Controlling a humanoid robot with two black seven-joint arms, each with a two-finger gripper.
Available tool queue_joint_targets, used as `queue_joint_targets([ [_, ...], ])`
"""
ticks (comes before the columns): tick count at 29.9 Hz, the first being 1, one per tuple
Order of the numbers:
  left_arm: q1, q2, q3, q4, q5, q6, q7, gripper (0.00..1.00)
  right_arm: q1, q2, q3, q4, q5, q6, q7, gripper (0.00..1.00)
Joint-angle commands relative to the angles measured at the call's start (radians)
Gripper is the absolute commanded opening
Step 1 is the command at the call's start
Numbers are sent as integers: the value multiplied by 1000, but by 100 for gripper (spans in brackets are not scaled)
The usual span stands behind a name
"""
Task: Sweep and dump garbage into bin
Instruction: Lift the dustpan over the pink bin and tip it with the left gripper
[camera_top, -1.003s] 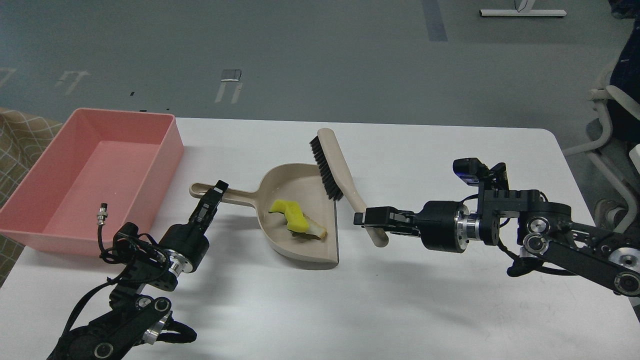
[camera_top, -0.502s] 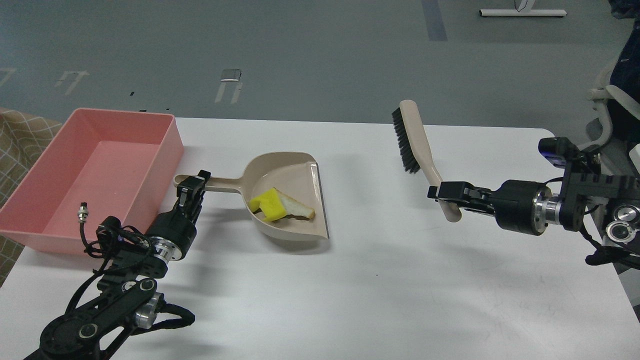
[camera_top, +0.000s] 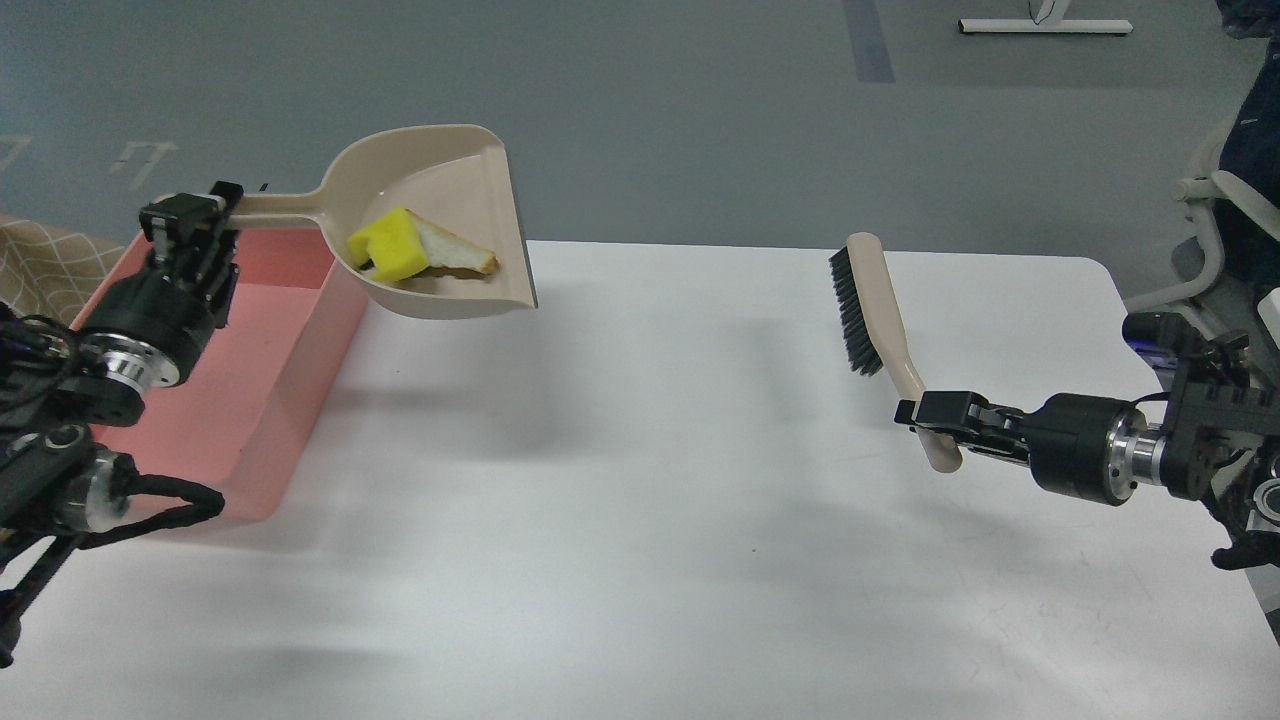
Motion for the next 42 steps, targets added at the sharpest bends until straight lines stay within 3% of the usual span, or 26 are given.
queue_joint_targets([
  [1,65,95,-134,32,-134,-103,11,0,-8,3,3,4,0,0,0,0],
  [8,174,197,-258,220,-191,-240,-4,0,-15,9,5,9,0,0,0,0],
  [11,181,227,-266,318,-171,-271,-43,0,-16,15,5,9,0,0,0,0],
  [14,186,275,-254,392,-87,-282,-127,0,-16,18,5,9,0,0,0,0],
  [15,186,281,-254,400,-28,-280,-157,0,-18,24,5,7,0,2,0,0],
  [19,189,287,-257,402,112,-268,-205,0,-18,30,5,7,0,2,0,0],
  [23,189,329,-255,389,243,-240,-254,0,-18,33,3,6,0,2,0,0],
  [28,189,346,-251,385,439,-191,-254,0,-19,36,3,7,0,2,0,0],
  [35,192,347,-196,385,744,43,-254,0,-32,47,9,7,0,2,0,0],
  [38,191,361,-176,385,748,91,-254,0,-32,50,9,7,0,2,0,0],
  [42,169,381,-192,383,688,87,-254,0,-32,53,9,6,0,3,0,0],
])
